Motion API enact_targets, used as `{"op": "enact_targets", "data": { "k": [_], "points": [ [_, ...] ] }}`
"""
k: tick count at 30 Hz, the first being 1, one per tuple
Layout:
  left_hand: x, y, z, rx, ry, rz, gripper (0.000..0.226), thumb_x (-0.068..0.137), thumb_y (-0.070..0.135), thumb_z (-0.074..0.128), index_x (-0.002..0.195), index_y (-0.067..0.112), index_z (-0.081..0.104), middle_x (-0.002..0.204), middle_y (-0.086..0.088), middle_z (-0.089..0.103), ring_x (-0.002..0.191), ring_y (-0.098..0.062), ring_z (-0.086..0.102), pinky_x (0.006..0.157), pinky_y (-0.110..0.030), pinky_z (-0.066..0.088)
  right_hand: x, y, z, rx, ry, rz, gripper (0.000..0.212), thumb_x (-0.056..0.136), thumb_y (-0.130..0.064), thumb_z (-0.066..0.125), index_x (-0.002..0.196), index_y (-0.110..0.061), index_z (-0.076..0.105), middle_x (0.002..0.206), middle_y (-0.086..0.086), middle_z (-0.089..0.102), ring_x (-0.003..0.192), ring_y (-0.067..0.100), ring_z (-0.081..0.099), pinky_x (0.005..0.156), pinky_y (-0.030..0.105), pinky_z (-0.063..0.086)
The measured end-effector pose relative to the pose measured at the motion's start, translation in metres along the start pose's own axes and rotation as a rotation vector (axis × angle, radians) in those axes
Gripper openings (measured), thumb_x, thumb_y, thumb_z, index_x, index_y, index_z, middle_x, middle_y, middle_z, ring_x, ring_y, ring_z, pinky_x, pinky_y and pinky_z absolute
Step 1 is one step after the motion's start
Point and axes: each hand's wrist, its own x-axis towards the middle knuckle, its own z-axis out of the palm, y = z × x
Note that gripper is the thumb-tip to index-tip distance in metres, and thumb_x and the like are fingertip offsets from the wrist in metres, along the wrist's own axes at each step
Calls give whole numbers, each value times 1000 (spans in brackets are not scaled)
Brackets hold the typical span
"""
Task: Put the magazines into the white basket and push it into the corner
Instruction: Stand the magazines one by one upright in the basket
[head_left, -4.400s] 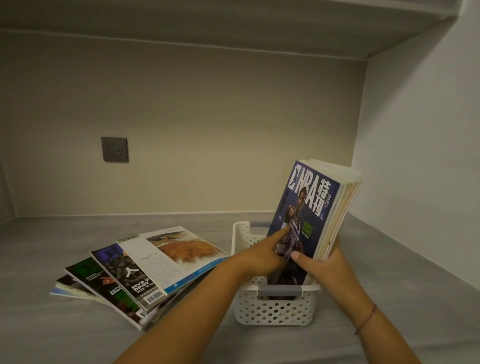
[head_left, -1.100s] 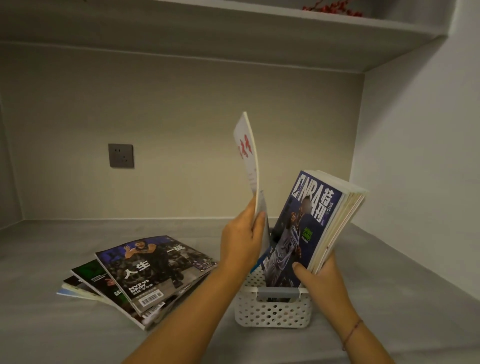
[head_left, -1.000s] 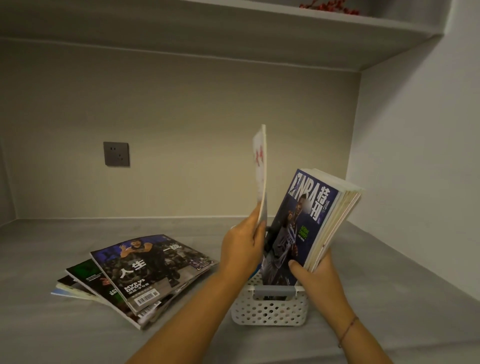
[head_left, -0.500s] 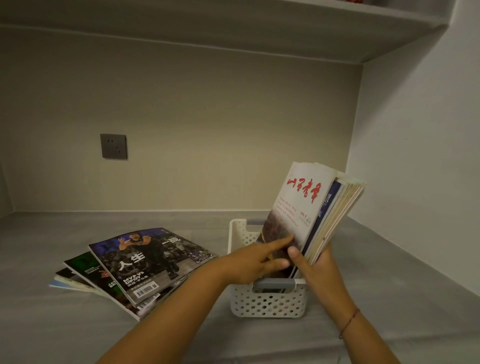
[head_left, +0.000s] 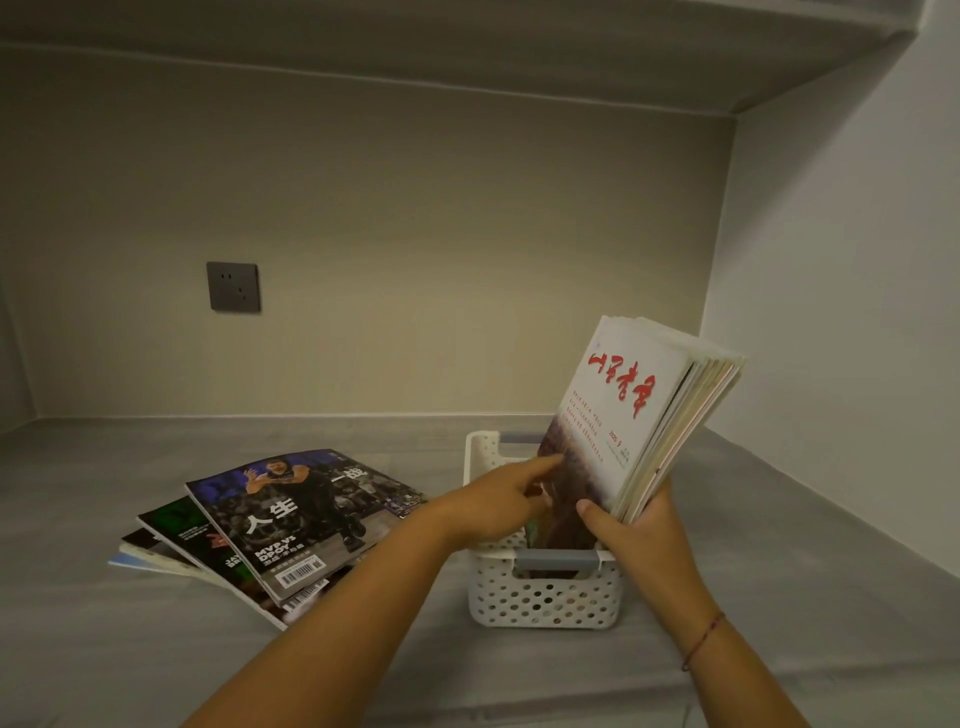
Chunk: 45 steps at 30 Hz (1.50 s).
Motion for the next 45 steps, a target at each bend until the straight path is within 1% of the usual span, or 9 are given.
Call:
{"op": "enact_targets", "data": {
  "k": [7, 11, 13, 16, 19, 22, 25, 30, 45],
  "points": [
    [15, 15, 18, -88, -112, -115, 83, 88, 12, 52, 152, 34, 3, 160, -3, 14, 141, -24, 30, 113, -38, 34, -1, -2, -2, 0, 18, -26, 77, 69, -3, 76, 126, -31, 31, 111, -26, 47, 91, -27, 48, 62, -1, 43],
    [8, 15, 20, -34, -68, -54, 67, 92, 14, 52, 150, 30, 21, 152, -2, 35, 135, -20, 39, 110, -33, 36, 0, 1, -1, -26, 44, -2, 75, 71, 0, 72, 127, -29, 33, 106, -27, 47, 88, -20, 51, 59, -2, 42],
    [-3, 12, 13, 37, 83, 20, 54, 95, 18, 50, 145, 30, 35, 145, 2, 46, 129, -16, 45, 100, -23, 36, 1, 3, -1, -37, 57, 20, 73, 71, -2, 72, 127, -29, 34, 103, -24, 49, 86, -13, 50, 56, -1, 42],
    [-25, -15, -19, 60, 607, 35, 42, 95, 16, 52, 136, 26, 50, 140, 5, 51, 128, -13, 46, 101, -23, 35, 0, 4, -2, -61, 63, 46, 67, 72, -7, 73, 122, -32, 35, 105, -13, 51, 86, -5, 50, 63, 4, 39],
    [-51, -69, -57, 174, 958, -287, 44, 93, 28, 57, 135, 17, 49, 141, -7, 48, 127, -26, 47, 107, -42, 38, -1, 4, -2, -63, 66, 49, 70, 73, -6, 73, 129, -24, 36, 110, -9, 52, 94, 8, 51, 69, 10, 38],
    [-83, -128, -83, 452, 890, -834, 90, 79, 63, 59, 146, 10, 28, 153, -18, 27, 143, -36, 21, 117, -50, 16, -1, 2, -1, -72, 77, 47, 72, 73, -4, 72, 132, -20, 34, 110, -7, 52, 91, 8, 50, 61, 1, 36],
    [-107, -169, -96, 385, 840, -1082, 127, 62, 81, 58, 151, 7, 6, 158, -21, 7, 146, -38, 4, 118, -52, 5, -1, 1, -1, -71, 88, 50, 71, 73, -4, 72, 132, -19, 35, 110, -5, 52, 91, 10, 50, 61, 2, 34],
    [-124, -186, -116, 232, 906, -1094, 128, 63, 67, 72, 150, 0, 6, 156, -25, 9, 145, -40, 9, 118, -49, 12, -2, 0, -2, -51, 63, 52, 67, 74, -2, 71, 128, -21, 37, 108, -9, 53, 86, -3, 50, 64, 3, 37],
    [-154, -176, -130, 30, 1002, -1067, 88, 71, 34, 82, 135, -5, 36, 136, -28, 41, 127, -43, 39, 103, -51, 37, 0, 1, -1, -57, 57, 93, 68, 73, -8, 73, 128, -22, 35, 108, -6, 53, 91, 11, 52, 66, 14, 41]
  ]
}}
